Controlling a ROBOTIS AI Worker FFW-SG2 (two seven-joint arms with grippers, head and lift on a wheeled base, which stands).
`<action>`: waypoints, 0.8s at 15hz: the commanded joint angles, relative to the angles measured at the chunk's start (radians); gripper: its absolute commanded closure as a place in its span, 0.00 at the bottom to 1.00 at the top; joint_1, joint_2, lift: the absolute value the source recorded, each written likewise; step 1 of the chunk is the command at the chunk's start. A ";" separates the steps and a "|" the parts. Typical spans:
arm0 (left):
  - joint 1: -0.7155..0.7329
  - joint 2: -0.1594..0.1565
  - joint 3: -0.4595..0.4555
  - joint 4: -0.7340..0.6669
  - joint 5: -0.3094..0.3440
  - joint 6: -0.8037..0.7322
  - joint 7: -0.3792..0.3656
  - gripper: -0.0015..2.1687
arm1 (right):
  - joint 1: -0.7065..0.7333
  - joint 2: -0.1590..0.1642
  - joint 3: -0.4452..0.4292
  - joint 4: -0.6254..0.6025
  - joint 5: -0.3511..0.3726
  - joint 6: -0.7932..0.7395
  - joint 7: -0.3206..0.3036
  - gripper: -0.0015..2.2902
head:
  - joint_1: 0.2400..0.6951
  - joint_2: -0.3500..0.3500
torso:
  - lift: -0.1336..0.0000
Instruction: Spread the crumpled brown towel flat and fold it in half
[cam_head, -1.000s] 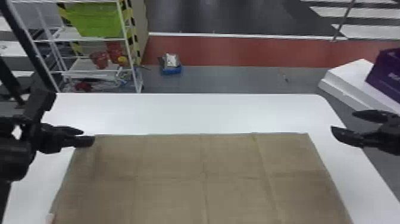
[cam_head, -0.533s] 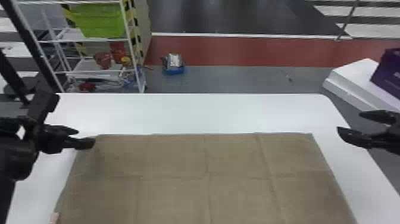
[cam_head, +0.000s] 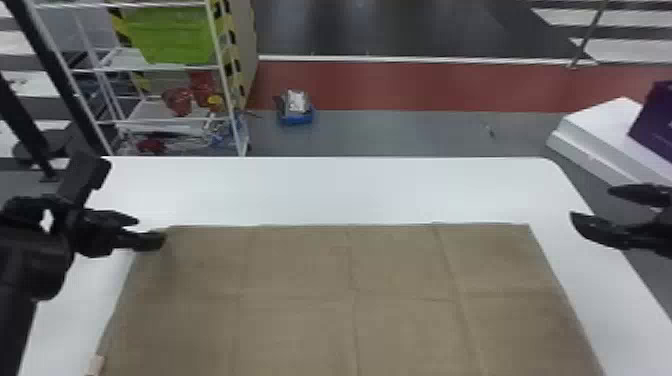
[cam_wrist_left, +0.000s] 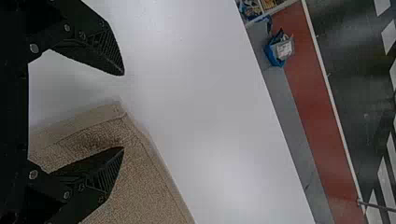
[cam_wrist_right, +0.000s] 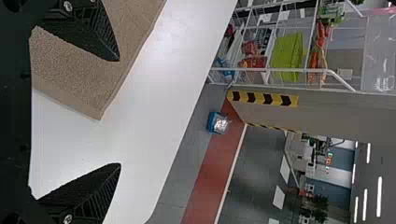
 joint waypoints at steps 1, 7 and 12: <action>-0.022 0.002 -0.006 0.025 0.001 -0.001 -0.002 0.17 | 0.000 0.000 -0.001 0.005 0.000 -0.013 -0.002 0.03 | 1.00 0.49 | 0.07; -0.037 0.014 -0.026 0.064 -0.017 -0.001 -0.012 0.23 | -0.003 -0.003 -0.001 0.013 0.000 -0.028 -0.003 0.03 | 1.00 0.48 | 0.07; -0.037 0.015 -0.024 0.062 -0.014 -0.001 -0.020 0.31 | -0.005 0.002 0.006 0.013 0.000 -0.028 -0.003 0.03 | 1.00 0.49 | 0.07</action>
